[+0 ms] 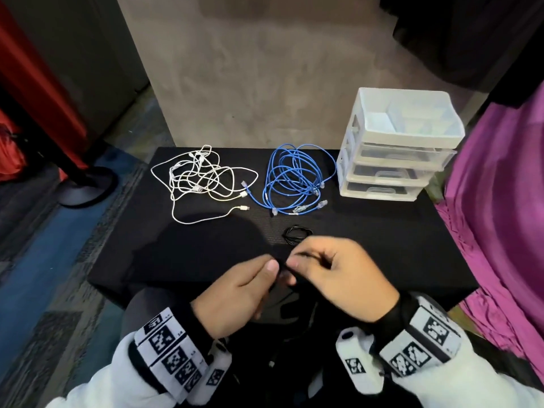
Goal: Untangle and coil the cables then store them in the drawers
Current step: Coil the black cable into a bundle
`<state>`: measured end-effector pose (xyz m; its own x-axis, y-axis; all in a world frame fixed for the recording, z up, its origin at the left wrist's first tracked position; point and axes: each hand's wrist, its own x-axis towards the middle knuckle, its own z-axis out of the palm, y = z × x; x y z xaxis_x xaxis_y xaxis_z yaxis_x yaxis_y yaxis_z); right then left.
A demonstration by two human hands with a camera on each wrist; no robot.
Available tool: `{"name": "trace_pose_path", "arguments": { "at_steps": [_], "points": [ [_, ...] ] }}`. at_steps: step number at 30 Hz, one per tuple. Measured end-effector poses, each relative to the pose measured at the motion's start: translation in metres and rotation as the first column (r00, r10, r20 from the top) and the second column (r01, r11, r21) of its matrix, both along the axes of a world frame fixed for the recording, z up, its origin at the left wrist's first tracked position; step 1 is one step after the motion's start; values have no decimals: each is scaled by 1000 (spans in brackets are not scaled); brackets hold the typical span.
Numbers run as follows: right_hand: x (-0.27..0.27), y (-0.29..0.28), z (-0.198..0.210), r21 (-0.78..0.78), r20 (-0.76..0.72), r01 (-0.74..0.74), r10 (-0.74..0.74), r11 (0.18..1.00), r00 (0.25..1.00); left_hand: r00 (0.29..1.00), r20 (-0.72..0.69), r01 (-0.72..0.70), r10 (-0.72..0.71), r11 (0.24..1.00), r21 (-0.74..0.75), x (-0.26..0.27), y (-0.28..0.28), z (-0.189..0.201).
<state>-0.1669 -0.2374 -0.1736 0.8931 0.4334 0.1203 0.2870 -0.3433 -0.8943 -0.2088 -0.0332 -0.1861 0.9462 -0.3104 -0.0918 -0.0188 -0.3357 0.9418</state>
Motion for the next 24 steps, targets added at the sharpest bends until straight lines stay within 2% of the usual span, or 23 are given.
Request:
{"name": "trace_pose_path", "arguments": {
  "at_steps": [2,3,5,7,13,20,24],
  "points": [
    [16,-9,-1,95,-39,79,-76,992,996,994,-73,74,-83,990,-119,-5,-7,6],
    [21,-12,-3,125,-58,85,-78,989,995,993,-89,56,-75,977,-204,-5,-9,7],
    [25,-13,-14,128,-69,58,-50,990,996,989,-148,-80,23,917,-391,-1,-10,11],
    [21,-11,-28,111,-83,37,-27,993,996,980,-176,-174,97,844,-507,3,-7,14],
    [11,-12,-56,128,-223,92,-61,987,973,968,-210,-236,137,786,-572,5,5,14],
    [-2,-22,-75,-46,-162,12,-20,999,987,927,-277,-375,254,673,-638,11,18,23],
    [-9,-34,-80,-54,-227,-51,38,997,973,894,-331,-447,301,622,-643,15,29,24]
  ]
}}
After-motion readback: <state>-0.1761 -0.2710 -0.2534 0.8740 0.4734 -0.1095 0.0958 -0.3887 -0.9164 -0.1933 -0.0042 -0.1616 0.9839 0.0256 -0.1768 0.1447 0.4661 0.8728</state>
